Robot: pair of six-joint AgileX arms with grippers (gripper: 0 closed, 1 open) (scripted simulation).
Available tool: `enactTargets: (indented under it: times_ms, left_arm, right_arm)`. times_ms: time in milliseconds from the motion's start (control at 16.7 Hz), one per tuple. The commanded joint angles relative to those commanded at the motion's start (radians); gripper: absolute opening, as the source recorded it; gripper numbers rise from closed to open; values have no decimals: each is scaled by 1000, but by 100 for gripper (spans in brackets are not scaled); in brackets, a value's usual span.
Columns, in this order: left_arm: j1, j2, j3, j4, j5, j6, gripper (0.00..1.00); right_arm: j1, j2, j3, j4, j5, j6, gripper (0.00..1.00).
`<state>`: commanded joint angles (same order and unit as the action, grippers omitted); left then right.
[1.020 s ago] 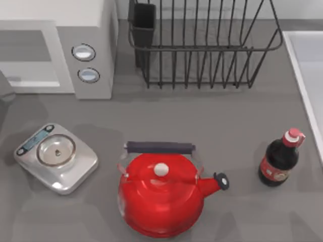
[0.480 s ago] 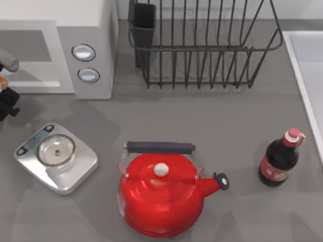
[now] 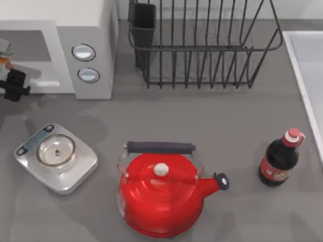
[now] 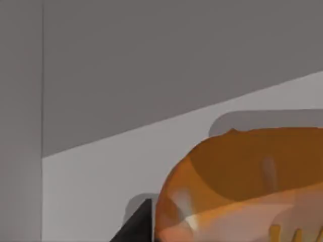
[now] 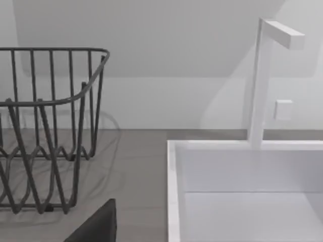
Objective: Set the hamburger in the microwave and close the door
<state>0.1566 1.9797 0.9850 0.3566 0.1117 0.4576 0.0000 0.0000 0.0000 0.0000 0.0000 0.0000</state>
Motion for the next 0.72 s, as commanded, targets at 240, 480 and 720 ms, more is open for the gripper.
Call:
enactTargets:
  times_ms: [240,480,720]
  left_arm:
    - [4,91,-27,291,31,-215,0]
    - [-7,131,-82,470,56,-357,0]
    - [-13,127,-98,508,61,-385,0]
  right_arm:
    - [0,0,0,0,0,0,100]
    - [0,0,0,0,0,0,100]
    - [0,0,0,0,0,0,100]
